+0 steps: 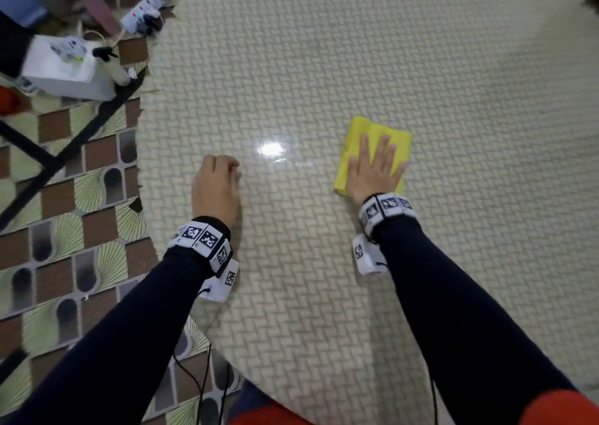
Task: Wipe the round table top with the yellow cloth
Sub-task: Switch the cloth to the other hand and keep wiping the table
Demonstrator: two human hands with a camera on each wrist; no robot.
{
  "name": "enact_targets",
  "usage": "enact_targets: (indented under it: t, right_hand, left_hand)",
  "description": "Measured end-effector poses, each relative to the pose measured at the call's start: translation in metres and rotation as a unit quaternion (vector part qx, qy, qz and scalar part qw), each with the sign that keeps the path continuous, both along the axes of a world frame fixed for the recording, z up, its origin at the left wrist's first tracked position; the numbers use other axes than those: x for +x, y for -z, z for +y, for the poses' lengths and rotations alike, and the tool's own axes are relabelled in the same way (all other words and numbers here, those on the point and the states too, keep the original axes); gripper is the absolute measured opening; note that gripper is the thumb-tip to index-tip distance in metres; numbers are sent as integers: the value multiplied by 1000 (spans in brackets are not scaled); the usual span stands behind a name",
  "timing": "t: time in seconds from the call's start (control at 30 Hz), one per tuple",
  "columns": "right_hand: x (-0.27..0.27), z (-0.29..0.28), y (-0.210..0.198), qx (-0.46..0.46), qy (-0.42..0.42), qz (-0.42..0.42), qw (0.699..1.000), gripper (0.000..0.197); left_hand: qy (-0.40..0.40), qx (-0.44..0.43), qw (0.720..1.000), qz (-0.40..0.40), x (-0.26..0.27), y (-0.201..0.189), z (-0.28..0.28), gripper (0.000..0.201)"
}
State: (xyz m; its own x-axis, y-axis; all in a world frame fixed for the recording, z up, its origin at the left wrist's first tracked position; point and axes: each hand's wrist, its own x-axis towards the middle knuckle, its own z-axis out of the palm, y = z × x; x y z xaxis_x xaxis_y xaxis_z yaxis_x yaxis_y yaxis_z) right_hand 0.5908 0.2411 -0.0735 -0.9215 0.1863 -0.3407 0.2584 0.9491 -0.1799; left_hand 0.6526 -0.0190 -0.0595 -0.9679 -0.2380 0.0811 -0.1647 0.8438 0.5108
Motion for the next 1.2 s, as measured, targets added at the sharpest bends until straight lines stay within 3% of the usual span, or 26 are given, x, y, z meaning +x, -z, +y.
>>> enact_targets:
  t: [0.13,0.27,0.33,0.4,0.47,0.53,0.6,0.7,0.8,0.87,0.97,1.07,1.13,1.2]
  right_hand:
    - [34,-68,1,-15,-179,23,983,54]
    - [98,-38,1,-39,-289,46,956,52]
    - [97,8,2,-30,-244,39,969,53]
    - [75,43,3,1,-138,44,989,57]
    - [41,44,1,19,3,47,999,60]
    - [10,10,-2,9,99,42,994,57]
    - [0,-36,1,-4,64,42,997,57]
    - [34,-89,5,-19,-128,54,990,56]
    - [96,-80,0,-68,-278,53,957,57]
    - [116,-39,2,-74,-267,47,960,57]
    - [92,9,3,-15,-107,45,993,62]
    - [36,-14,2,9,-2,9,1000,55]
    - [11,-54,2,-3,-41,5,999,55]
    - [15,-91,2,-8,-137,11,990,55]
  left_hand:
    - [-37,-83,995,-44,4,-5,-10,27]
    - [-54,-82,994,-47,5,-3,-17,27]
    - [-50,-74,995,-42,5,-1,-20,28]
    - [-46,-66,996,-39,7,0,-20,30]
    - [-45,-60,997,-32,9,1,-21,33]
    - [-43,-60,997,-38,10,2,-21,37]
    - [-36,-64,995,-60,11,3,-21,42]
    - [-39,-58,995,-75,11,4,-20,45]
    - [-46,-57,995,-68,11,3,-21,44]
    - [-51,-51,995,-68,12,2,-23,44]
    - [-48,-53,995,-70,15,2,-23,45]
    - [-41,-52,995,-71,17,3,-22,45]
    - [-43,-49,995,-70,17,2,-22,45]
    - [-44,-50,995,-70,16,2,-21,45]
